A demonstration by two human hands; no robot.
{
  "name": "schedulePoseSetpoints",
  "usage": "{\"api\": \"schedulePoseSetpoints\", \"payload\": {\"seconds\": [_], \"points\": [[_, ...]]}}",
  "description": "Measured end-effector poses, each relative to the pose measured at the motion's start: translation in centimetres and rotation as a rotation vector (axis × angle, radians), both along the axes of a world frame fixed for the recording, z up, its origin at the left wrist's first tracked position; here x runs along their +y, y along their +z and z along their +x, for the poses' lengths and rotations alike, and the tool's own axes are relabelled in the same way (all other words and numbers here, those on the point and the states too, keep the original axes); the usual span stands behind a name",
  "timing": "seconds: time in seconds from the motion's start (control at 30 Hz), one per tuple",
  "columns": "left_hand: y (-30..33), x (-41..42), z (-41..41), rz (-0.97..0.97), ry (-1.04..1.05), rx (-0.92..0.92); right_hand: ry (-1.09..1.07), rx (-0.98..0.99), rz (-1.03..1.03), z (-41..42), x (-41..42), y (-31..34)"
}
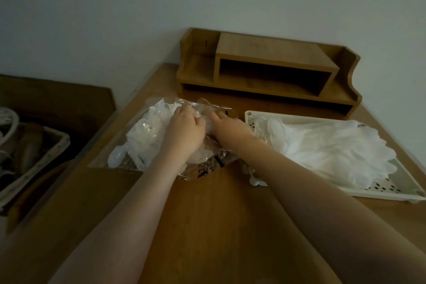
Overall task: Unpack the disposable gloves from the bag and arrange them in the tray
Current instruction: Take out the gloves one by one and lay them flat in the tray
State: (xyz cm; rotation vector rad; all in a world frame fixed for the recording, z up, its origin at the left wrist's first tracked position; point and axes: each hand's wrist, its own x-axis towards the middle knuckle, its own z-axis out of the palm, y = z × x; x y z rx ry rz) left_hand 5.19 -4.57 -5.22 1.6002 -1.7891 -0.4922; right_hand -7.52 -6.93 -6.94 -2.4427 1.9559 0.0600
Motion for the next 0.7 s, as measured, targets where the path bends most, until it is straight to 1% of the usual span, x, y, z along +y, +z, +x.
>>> {"api": "schedulePoseSetpoints", "payload": {"seconds": [0.1,0.13,0.2,0.27,0.3,0.4,0.57,0.63,0.7], "points": [[-0.4,-0.1,0.1,-0.021,0.008,0.001,-0.069,-0.03,-0.037,0.0,0.1,0.2],[-0.5,0.0,0.1,-0.029,0.006,-0.003,-0.075,-0.09,-0.058,-0.3,0.3,0.4],[-0.8,0.0,0.1,-0.056,-0.01,-0.017,-0.006,-0.275,-0.114,-1.2,0.9,1.0],[-1.1,0.2,-0.1,-0.098,-0.037,-0.041,0.089,-0.49,-0.17,-2.0,1.8,2.3],[-1.2,0.3,-0.3,-0.123,-0.045,-0.06,0.103,-0.624,-0.164,-2.4,2.4,3.0],[-1.4,0.5,-0.4,-0.158,-0.049,-0.123,0.072,-1.161,-0.089,-3.2,4.0,4.9],[-1.5,0.7,-0.4,-0.154,-0.014,-0.225,0.015,-1.885,-0.019,-4.0,5.8,6.2],[-1.6,0.8,-0.4,-0.124,-0.022,-0.257,-0.031,-2.082,-0.041,-4.1,6.4,6.4],[-1.5,0.9,-0.4,-0.065,-0.024,-0.291,-0.126,-2.205,-0.051,-4.4,6.8,6.4]]}}
